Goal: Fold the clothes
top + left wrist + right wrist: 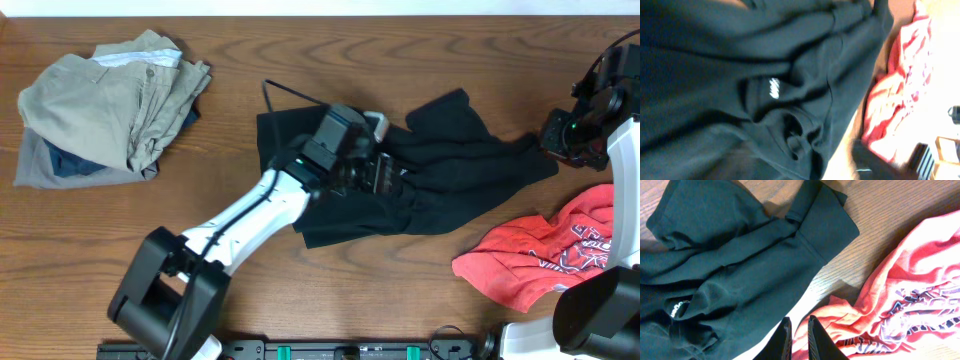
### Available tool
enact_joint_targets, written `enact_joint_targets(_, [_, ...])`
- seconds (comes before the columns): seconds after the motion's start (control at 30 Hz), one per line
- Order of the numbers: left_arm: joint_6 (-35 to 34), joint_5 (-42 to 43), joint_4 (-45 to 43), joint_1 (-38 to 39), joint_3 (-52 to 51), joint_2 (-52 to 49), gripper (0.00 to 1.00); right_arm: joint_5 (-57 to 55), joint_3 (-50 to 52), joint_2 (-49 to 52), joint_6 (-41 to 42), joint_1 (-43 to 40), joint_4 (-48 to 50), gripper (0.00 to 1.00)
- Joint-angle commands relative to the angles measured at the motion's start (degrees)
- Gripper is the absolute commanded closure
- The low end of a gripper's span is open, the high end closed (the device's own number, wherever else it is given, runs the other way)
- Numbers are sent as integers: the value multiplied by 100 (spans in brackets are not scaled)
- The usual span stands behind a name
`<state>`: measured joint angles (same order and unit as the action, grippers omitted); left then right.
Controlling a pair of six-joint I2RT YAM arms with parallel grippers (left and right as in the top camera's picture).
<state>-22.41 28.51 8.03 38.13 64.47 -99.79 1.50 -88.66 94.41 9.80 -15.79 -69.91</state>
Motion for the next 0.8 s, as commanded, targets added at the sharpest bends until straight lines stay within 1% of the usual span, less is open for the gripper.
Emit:
enact_joint_targets(0.0, [-61,-140,24,267,31,-275,19,-63,31,11,-85,7,-26,90])
enact_joint_targets(0.07, [-313,-511,22,407,31,-468,19,-63,31,11,-87,7,-42,89])
enact_joint_targets(0.13, [-450,-671,-127,507,31,-680,18,-63,31,11,-85,7,-52,89])
enact_joint_targets(0.37, [-494,-675,-1029,664,33,-1322,19,-63,31,11,-87,7,-87,89])
enact_joint_targets(0.4, [-494,-675,-1086,664,33,-1370,24,-63,31,11,-87,7,-90,89])
enact_joint_targets(0.43, [-492,-675,-1123,664,33,-1405,33,-63,31,11,-87,7,-90,89])
enact_joint_targets(0.47, [-490,-675,-1137,662,33,-1414,48,-63,31,11,-87,7,-90,89])
enact_joint_targets(0.53, [-490,-675,-1141,662,35,-1384,71,-63,31,11,-87,7,-85,89])
enact_joint_targets(0.6, [-487,-675,-1141,662,46,-1303,91,-63,31,11,-87,7,-81,89])
enact_joint_targets(0.63, [-485,-673,-1139,651,50,-1248,94,-63,31,11,-87,7,-79,89])
enact_joint_targets(0.77, [-304,-673,-1134,531,55,-769,94,-66,31,11,-87,7,-74,89])
